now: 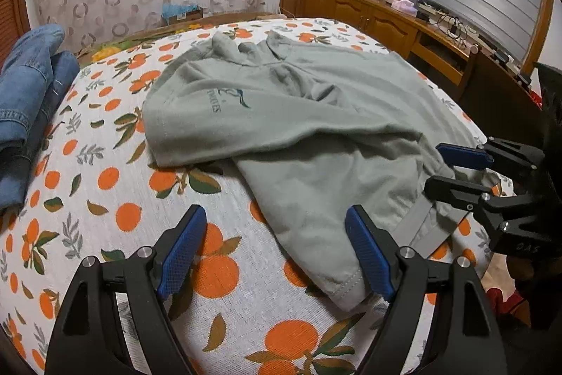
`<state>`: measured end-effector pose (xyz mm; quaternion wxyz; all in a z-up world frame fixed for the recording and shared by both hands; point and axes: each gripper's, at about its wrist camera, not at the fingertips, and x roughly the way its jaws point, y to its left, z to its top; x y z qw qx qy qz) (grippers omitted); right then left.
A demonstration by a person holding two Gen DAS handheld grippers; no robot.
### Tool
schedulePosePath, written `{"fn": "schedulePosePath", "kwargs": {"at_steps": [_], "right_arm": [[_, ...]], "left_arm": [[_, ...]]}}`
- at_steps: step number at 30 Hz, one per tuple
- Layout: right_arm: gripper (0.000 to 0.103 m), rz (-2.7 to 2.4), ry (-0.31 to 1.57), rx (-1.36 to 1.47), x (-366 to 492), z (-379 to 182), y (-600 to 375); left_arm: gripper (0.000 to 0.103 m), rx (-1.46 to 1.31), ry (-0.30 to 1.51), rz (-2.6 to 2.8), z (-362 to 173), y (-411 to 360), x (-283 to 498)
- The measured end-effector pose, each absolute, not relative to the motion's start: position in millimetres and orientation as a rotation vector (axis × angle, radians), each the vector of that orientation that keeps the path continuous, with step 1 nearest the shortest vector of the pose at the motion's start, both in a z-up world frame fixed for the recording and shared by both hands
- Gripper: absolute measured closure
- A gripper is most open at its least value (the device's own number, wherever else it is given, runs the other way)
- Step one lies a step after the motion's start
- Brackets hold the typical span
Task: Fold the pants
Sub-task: 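Close the right gripper on the opposite side edge at the hem, then fold that side over the center with the right gripper and release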
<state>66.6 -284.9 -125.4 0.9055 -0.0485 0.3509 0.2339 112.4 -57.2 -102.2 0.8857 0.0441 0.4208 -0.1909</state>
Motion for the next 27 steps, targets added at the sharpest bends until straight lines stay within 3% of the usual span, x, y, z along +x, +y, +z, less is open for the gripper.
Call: {"fn": "schedulePosePath", "kwargs": {"at_steps": [5, 9, 12, 27], "right_arm": [[0.069, 0.506, 0.733, -0.103, 67, -129, -282], [0.091, 0.516, 0.715, -0.103, 64, -129, -280], [0.097, 0.511, 0.685, -0.101, 60, -125, -281], [0.098, 0.407, 0.524, -0.131, 7, -81, -324]], "left_arm": [[0.021, 0.086, 0.875, -0.4, -102, -56, 112], [0.021, 0.079, 0.87, -0.399, -102, -55, 112], [0.021, 0.064, 0.845, -0.382, -96, -51, 110], [0.02, 0.054, 0.771, -0.407, -66, -61, 107]]}}
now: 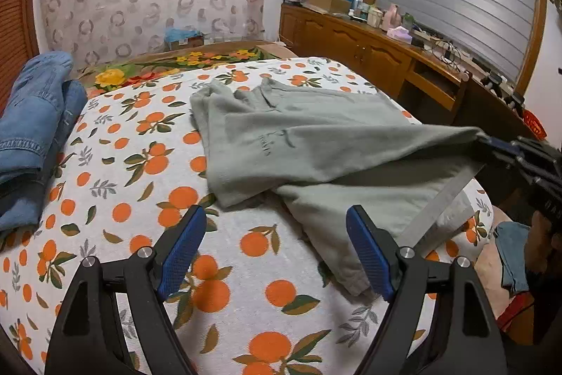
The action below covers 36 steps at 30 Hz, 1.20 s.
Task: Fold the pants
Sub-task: 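Fold that side over the center with the right gripper and release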
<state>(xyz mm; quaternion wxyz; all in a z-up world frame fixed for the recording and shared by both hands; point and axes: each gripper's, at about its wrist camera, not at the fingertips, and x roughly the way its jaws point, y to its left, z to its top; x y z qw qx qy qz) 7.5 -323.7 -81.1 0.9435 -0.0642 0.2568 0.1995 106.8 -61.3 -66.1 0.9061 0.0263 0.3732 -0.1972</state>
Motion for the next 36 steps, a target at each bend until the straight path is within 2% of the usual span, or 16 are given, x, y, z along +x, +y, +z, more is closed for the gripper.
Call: {"fn": "schedulePosePath", "kwargs": {"at_steps": [8, 21, 29, 36], "right_arm": [[0.098, 0.369, 0.525, -0.124, -17, -80, -337], [0.098, 0.316, 0.664, -0.103, -15, -101, -352], [0.097, 0.328, 0.699, -0.078, -14, -92, -351], [0.08, 0.317, 0.633, -0.085, -18, -75, -357]], "left_arm": [[0.02, 0.069, 0.779, -0.419, -69, -69, 107], [0.02, 0.074, 0.787, -0.417, -72, -72, 108], [0.02, 0.072, 0.791, -0.411, -75, -70, 109], [0.02, 0.062, 0.781, -0.383, -74, -60, 113]]}}
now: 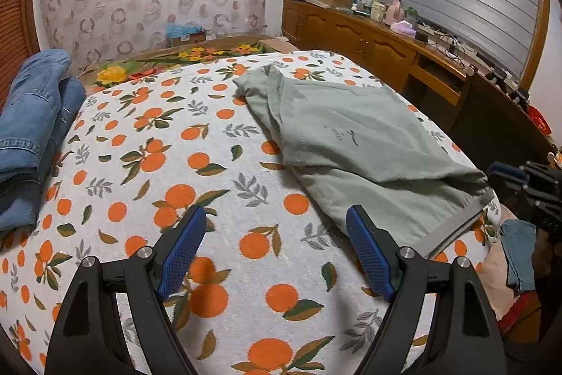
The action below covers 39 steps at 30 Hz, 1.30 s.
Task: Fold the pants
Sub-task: 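Fold that side over the center with the right gripper and release, then close the right gripper on the hem of the narrowed sweatshirt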
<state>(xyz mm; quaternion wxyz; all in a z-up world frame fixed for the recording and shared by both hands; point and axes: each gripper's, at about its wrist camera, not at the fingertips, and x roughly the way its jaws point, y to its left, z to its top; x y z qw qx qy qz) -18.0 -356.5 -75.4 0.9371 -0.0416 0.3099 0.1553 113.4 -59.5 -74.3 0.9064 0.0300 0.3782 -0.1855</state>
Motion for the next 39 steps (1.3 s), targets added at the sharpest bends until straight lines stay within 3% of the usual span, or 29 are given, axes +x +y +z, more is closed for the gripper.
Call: {"fn": "schedulePosePath", "kwargs": {"at_steps": [13, 20, 34, 39], "right_arm": [[0.076, 0.433, 0.573, -0.117, 6, -60, -313], [0.066, 0.502, 0.579, -0.17, 38, -64, -279], [0.067, 0.623, 0.672, -0.271, 93, -83, -228], [0.071, 0.624, 0.712, -0.31, 110, -93, -212]], "left_arm": [[0.02, 0.052, 0.743, -0.343, -61, -42, 114], [0.02, 0.047, 0.729, -0.321, -57, -31, 114], [0.02, 0.021, 0.734, -0.282, -63, -10, 116], [0.02, 0.018, 0.737, -0.278, -66, -6, 116]]}}
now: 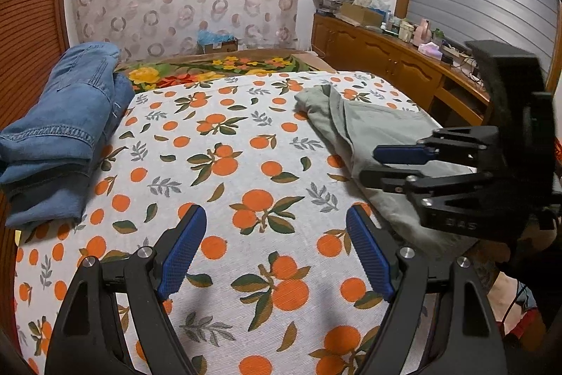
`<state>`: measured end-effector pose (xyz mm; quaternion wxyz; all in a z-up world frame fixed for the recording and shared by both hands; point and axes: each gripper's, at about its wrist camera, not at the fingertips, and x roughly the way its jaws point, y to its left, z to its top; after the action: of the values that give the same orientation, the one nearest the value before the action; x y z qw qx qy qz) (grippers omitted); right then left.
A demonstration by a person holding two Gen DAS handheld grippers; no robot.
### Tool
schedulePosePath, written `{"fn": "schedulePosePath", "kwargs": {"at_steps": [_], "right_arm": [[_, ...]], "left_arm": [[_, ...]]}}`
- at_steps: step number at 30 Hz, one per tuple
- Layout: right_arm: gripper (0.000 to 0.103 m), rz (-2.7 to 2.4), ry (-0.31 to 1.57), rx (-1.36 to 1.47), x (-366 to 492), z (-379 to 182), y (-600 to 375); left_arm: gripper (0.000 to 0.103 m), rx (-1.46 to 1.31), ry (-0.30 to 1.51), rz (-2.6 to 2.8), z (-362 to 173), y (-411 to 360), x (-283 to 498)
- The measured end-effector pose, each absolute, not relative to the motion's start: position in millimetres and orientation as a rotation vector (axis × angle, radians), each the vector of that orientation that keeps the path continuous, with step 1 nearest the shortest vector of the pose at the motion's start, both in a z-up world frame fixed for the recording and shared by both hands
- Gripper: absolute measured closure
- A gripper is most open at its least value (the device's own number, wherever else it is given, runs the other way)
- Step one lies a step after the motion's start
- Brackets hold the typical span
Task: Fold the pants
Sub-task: 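Close the right gripper on the hem of the narrowed sweatshirt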
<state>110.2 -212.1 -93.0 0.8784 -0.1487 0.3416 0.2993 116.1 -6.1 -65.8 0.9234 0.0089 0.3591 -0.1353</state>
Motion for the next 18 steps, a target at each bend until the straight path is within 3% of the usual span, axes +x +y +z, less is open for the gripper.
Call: {"fn": "schedulePosePath", "kwargs": {"at_steps": [7, 15, 18], "right_arm": [[0.072, 0.597, 0.769, -0.345, 126, -106, -204], [0.095, 0.605, 0.748, -0.298, 128, -101, -209], [0.095, 0.609, 0.727, -0.254, 127, -94, -219]], "left_arm": [[0.02, 0.012, 0.748, -0.272, -70, -1, 117], [0.02, 0.016, 0.752, -0.277, -71, -4, 117], [0.02, 0.021, 0.755, -0.281, -72, -6, 117]]}}
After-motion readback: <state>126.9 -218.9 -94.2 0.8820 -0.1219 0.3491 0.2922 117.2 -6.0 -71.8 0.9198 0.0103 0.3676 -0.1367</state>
